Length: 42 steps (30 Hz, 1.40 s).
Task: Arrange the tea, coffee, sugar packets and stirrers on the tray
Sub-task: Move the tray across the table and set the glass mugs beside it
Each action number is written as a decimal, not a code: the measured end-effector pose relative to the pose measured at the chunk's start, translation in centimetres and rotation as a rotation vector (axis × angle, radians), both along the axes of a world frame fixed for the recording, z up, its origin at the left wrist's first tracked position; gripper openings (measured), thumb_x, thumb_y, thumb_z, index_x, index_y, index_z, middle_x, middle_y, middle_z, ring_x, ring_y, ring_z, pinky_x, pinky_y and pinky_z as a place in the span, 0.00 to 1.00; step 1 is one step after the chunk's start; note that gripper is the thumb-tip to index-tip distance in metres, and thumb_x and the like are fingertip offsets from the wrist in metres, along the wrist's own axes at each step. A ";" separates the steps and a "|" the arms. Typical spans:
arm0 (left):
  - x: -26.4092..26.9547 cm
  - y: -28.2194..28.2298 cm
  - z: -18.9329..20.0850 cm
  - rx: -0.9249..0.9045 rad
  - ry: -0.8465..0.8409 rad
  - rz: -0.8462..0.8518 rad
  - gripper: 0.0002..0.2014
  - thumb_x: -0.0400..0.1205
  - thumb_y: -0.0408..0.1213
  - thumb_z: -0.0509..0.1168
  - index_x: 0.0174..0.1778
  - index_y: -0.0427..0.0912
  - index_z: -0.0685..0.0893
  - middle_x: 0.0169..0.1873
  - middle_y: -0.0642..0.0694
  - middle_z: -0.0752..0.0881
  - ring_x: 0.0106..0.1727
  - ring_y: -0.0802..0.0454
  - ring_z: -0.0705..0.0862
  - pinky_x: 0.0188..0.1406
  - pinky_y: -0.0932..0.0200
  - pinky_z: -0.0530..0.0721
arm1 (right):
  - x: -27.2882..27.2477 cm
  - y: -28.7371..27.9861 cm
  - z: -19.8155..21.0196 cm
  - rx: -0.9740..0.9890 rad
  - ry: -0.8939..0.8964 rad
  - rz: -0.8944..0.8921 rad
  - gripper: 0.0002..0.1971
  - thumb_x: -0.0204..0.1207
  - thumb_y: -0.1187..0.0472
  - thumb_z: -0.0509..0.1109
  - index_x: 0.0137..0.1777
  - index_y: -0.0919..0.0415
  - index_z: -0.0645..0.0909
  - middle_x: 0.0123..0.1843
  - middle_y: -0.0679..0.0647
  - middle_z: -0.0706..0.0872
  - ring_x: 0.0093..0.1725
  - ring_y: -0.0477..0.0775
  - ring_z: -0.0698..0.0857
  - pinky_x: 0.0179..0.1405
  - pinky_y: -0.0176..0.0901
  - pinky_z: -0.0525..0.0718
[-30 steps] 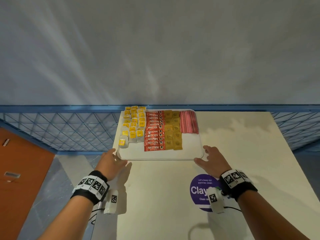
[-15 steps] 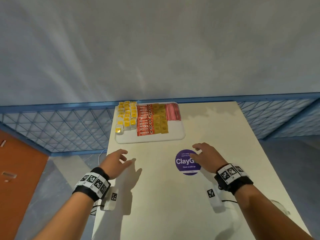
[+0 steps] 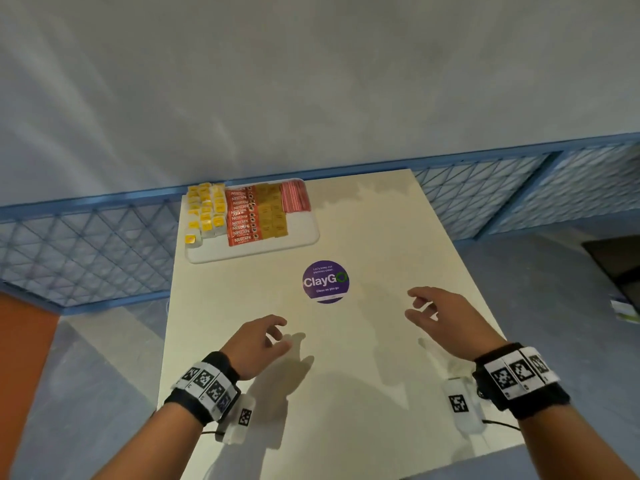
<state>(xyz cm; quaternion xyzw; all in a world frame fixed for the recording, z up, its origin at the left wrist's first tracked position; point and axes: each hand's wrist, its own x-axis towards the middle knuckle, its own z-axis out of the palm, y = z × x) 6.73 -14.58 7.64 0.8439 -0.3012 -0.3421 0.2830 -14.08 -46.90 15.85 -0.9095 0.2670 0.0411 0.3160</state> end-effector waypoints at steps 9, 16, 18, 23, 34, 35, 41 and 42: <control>-4.8 -8.3 1.1 -0.016 -0.057 -0.016 0.22 0.81 0.53 0.71 0.69 0.53 0.79 0.51 0.58 0.85 0.45 0.58 0.87 0.47 0.64 0.83 | -6.0 -9.7 -2.9 0.004 -0.016 -0.035 0.18 0.80 0.50 0.76 0.68 0.50 0.83 0.51 0.41 0.86 0.46 0.42 0.87 0.52 0.49 0.87; -10.5 -16.6 0.3 0.018 -0.027 -0.091 0.24 0.81 0.53 0.71 0.71 0.52 0.78 0.52 0.56 0.84 0.46 0.56 0.86 0.51 0.59 0.85 | -7.5 -14.4 -7.6 0.038 0.136 0.085 0.17 0.82 0.49 0.73 0.69 0.51 0.82 0.54 0.45 0.85 0.49 0.48 0.86 0.56 0.46 0.85; -12.0 -19.0 -0.1 0.033 -0.018 -0.107 0.24 0.81 0.53 0.71 0.72 0.51 0.78 0.53 0.56 0.84 0.47 0.55 0.86 0.50 0.60 0.83 | -7.9 -15.5 -8.5 0.051 0.187 0.121 0.18 0.83 0.47 0.72 0.70 0.50 0.81 0.57 0.46 0.85 0.51 0.48 0.86 0.57 0.46 0.84; -14.9 -23.7 -1.1 0.098 0.001 -0.155 0.26 0.81 0.52 0.70 0.74 0.50 0.76 0.53 0.56 0.82 0.49 0.52 0.86 0.51 0.59 0.80 | -8.5 -17.4 -10.2 0.050 0.256 0.183 0.18 0.84 0.47 0.71 0.71 0.51 0.81 0.60 0.47 0.85 0.54 0.48 0.83 0.57 0.41 0.80; -17.6 -27.9 -2.9 0.165 0.021 -0.218 0.28 0.81 0.50 0.70 0.77 0.51 0.74 0.59 0.52 0.83 0.47 0.53 0.81 0.52 0.58 0.80 | -7.3 -17.9 -12.0 0.036 0.314 0.254 0.16 0.82 0.43 0.68 0.66 0.45 0.84 0.39 0.42 0.86 0.46 0.48 0.85 0.46 0.42 0.80; -17.6 -27.9 -3.0 0.164 0.022 -0.214 0.28 0.81 0.50 0.70 0.77 0.51 0.73 0.60 0.52 0.83 0.48 0.54 0.81 0.52 0.58 0.79 | -7.2 -17.9 -12.1 0.023 0.315 0.262 0.16 0.82 0.43 0.68 0.66 0.43 0.84 0.39 0.43 0.87 0.48 0.48 0.87 0.47 0.42 0.80; -18.0 -27.4 -2.9 0.121 0.019 -0.159 0.32 0.79 0.49 0.72 0.80 0.51 0.71 0.66 0.49 0.80 0.51 0.55 0.77 0.55 0.60 0.76 | -6.8 -17.8 -12.0 0.026 0.273 0.281 0.16 0.81 0.47 0.69 0.67 0.42 0.88 0.45 0.45 0.92 0.46 0.47 0.87 0.45 0.39 0.81; -18.0 -27.3 -2.8 0.109 0.014 -0.150 0.34 0.79 0.49 0.73 0.80 0.51 0.70 0.68 0.49 0.79 0.53 0.55 0.78 0.57 0.60 0.76 | -6.7 -17.8 -11.9 0.027 0.262 0.290 0.16 0.81 0.48 0.69 0.66 0.43 0.88 0.46 0.45 0.92 0.45 0.45 0.86 0.43 0.37 0.78</control>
